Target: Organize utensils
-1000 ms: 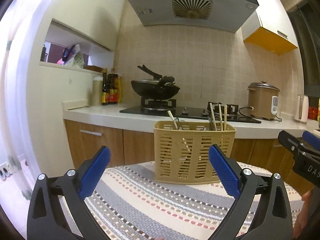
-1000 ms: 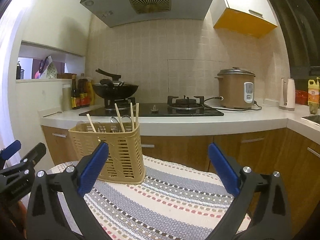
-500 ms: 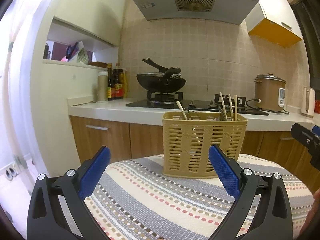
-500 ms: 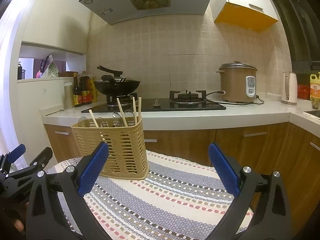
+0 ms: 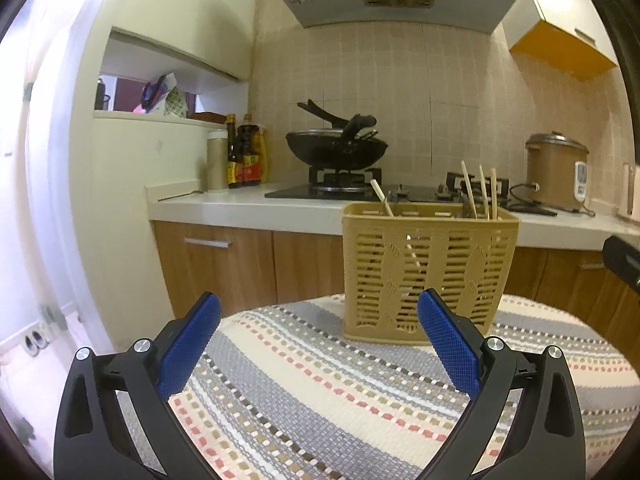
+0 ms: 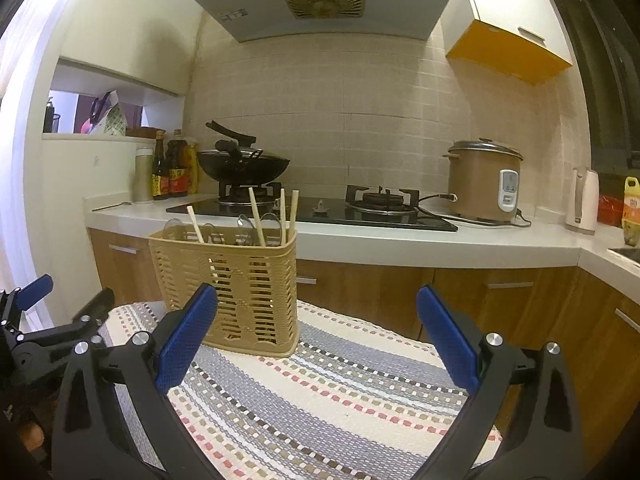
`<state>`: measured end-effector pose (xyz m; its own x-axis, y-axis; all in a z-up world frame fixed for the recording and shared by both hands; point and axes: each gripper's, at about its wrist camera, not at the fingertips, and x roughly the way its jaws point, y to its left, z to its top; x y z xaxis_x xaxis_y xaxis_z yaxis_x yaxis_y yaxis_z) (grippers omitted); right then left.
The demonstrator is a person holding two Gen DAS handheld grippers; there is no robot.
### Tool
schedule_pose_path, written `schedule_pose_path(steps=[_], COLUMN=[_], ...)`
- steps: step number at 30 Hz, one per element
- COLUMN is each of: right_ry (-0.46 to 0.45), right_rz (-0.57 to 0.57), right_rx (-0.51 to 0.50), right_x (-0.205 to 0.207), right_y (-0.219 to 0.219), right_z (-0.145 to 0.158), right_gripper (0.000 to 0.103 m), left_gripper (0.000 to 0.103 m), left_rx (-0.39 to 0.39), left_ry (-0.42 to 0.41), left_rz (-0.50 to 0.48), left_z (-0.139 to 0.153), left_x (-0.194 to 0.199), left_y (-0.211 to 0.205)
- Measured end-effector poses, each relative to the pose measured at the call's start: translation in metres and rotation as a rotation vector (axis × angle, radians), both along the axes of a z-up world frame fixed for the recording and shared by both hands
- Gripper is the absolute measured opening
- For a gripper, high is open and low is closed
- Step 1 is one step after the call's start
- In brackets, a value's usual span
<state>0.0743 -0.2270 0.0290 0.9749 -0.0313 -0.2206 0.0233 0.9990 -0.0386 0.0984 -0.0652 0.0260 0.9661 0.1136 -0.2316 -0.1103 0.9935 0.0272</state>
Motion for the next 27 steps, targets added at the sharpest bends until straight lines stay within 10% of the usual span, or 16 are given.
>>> schedule_pose_path(steps=[15, 27], right_ry=[-0.023, 0.074], right_rz=[-0.003, -0.036], right_rx=[-0.122, 0.076], right_x=[-0.004, 0.015], right_y=[0.027, -0.014], right_z=[-0.004, -0.008], right_gripper=[0.095, 0.095], left_gripper=[0.095, 0.095], left_rx=[0.025, -0.018], left_ry=[0.035, 0.028], left_rz=[0.011, -0.005], left_z=[-0.003, 0.0], left_x=[0.005, 0.001], left_y=[-0.004, 0.001])
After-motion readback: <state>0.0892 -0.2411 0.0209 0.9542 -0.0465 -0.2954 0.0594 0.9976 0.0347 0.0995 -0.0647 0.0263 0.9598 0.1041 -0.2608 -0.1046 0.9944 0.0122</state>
